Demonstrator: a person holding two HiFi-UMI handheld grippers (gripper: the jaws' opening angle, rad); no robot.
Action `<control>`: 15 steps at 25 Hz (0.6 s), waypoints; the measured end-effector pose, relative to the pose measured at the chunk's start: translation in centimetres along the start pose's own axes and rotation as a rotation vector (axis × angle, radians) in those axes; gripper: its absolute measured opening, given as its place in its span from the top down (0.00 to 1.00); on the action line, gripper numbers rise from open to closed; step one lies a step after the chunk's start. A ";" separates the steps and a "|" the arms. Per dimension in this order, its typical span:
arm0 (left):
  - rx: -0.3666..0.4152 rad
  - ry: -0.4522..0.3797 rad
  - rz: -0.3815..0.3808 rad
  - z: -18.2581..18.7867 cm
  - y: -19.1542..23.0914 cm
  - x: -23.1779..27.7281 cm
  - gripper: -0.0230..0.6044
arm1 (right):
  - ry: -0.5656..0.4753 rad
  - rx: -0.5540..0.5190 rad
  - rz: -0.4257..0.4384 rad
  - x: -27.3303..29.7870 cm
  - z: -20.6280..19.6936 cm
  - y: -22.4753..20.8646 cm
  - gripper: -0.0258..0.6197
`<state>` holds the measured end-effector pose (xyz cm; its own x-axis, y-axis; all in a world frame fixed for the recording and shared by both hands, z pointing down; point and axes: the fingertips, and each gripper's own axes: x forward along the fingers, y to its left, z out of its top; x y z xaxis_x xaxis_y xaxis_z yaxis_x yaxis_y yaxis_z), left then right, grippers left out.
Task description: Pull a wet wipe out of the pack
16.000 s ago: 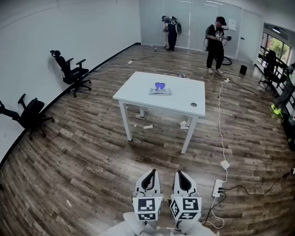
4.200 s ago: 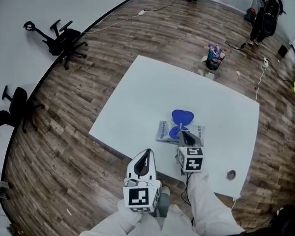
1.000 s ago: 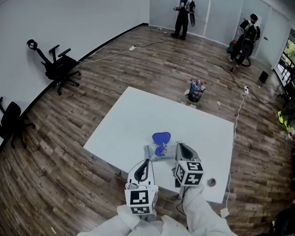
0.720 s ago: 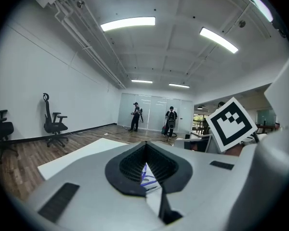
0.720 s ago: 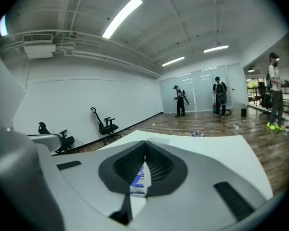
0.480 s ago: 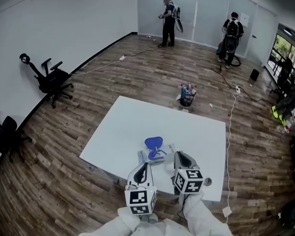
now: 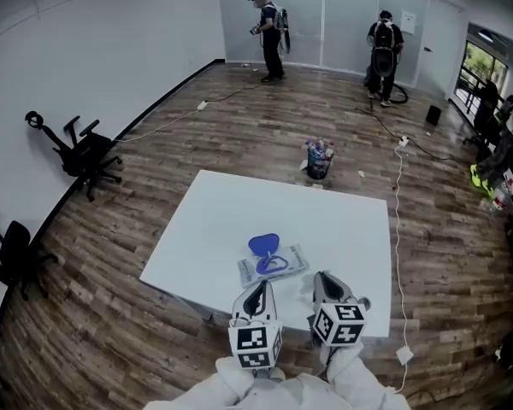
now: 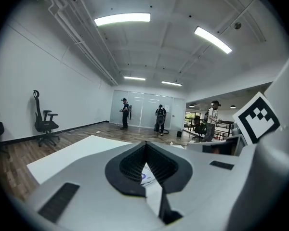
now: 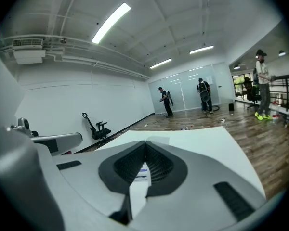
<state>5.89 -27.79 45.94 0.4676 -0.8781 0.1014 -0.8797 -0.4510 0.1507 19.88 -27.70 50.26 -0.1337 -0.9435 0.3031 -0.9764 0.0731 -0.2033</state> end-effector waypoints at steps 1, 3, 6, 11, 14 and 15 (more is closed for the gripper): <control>0.002 0.003 -0.005 0.0 -0.2 0.0 0.96 | 0.002 0.008 -0.001 -0.2 -0.3 0.0 0.94; 0.005 0.011 -0.011 -0.2 -0.5 0.0 0.96 | 0.005 0.024 -0.001 -0.4 -0.8 -0.1 0.94; 0.008 0.015 -0.017 -0.4 -0.7 -0.1 0.96 | 0.007 0.032 0.002 -0.5 -1.3 -0.1 0.94; 0.015 0.014 -0.008 -0.3 -0.5 -0.2 0.96 | 0.004 0.048 0.019 -0.6 -1.3 0.1 0.94; 0.012 0.016 -0.006 -0.4 -0.4 -0.5 0.96 | 0.004 0.049 0.018 -1.0 -1.5 0.3 0.94; 0.013 0.018 -0.007 -0.5 -0.3 -0.6 0.96 | 0.003 0.046 0.016 -1.0 -1.5 0.3 0.94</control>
<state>5.90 -27.06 46.32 0.4748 -0.8722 0.1178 -0.8775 -0.4590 0.1391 19.43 -26.22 51.24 -0.1503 -0.9412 0.3025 -0.9652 0.0734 -0.2511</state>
